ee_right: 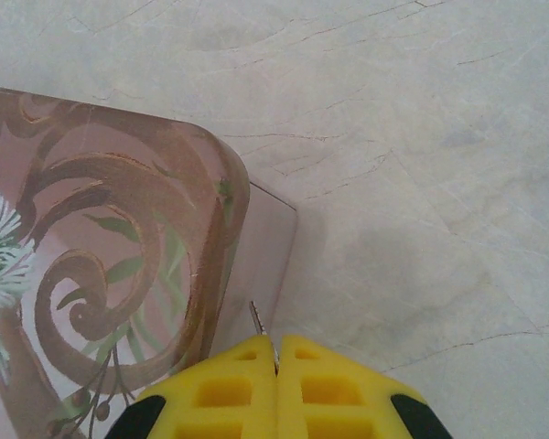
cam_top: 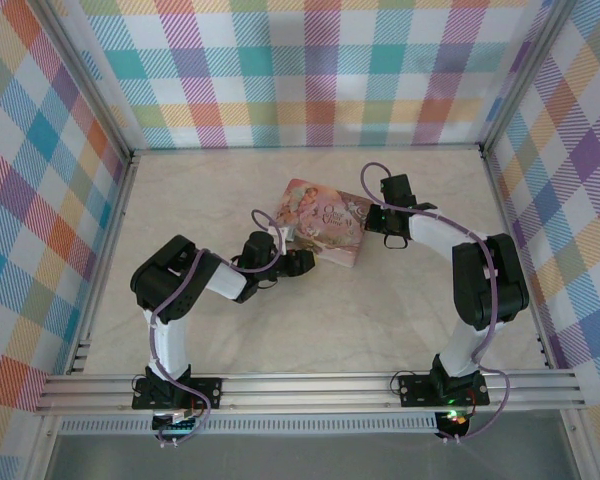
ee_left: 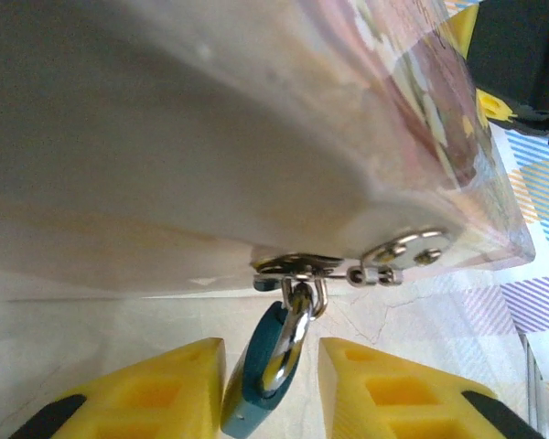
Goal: Unlock a padlock with a key
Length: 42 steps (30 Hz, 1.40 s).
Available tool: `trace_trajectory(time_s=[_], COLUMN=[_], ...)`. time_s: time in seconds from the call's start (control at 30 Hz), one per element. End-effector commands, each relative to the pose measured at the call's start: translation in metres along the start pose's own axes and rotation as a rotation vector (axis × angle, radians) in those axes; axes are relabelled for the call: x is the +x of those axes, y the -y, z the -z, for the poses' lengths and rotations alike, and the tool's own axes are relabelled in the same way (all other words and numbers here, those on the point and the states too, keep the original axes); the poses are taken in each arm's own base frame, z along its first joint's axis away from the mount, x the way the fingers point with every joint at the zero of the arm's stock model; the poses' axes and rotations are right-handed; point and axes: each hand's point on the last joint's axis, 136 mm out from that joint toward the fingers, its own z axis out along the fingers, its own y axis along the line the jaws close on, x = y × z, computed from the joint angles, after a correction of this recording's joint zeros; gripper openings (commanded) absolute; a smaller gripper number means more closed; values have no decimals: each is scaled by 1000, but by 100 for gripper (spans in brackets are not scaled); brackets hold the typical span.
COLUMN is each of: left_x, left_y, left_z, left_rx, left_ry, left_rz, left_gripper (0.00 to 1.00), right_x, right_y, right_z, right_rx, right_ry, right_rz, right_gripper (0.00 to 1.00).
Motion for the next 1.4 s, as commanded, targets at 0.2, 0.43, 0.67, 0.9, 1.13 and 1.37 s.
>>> trace_trajectory(time_s=[0.2, 0.43, 0.67, 0.9, 1.13, 1.37], left_x=[-21, -17, -1, 9, 15, 16], left_y=[13, 11, 13, 12, 20, 26], left_z=[2, 1, 1, 3, 4, 11], left_rx=[39, 39, 50, 50, 84, 45], left_ry=[40, 13, -85, -130, -178, -224], left_rz=[-21, -18, -9, 11, 50, 149], left_gripper=[25, 16, 15, 12, 12, 11], right_x=[6, 5, -10, -32, -41, -45], right_y=[-8, -8, -14, -48, -76, -65], right_z=[-4, -5, -12, -25, -36, -43], right_rx=[-26, -25, -31, -159, -289, -221], right_ry=[-29, -27, -17, -27, -48, -82], right_rz=[18, 23, 64, 156, 249, 245], right_gripper=[0, 0, 0, 0, 0, 0])
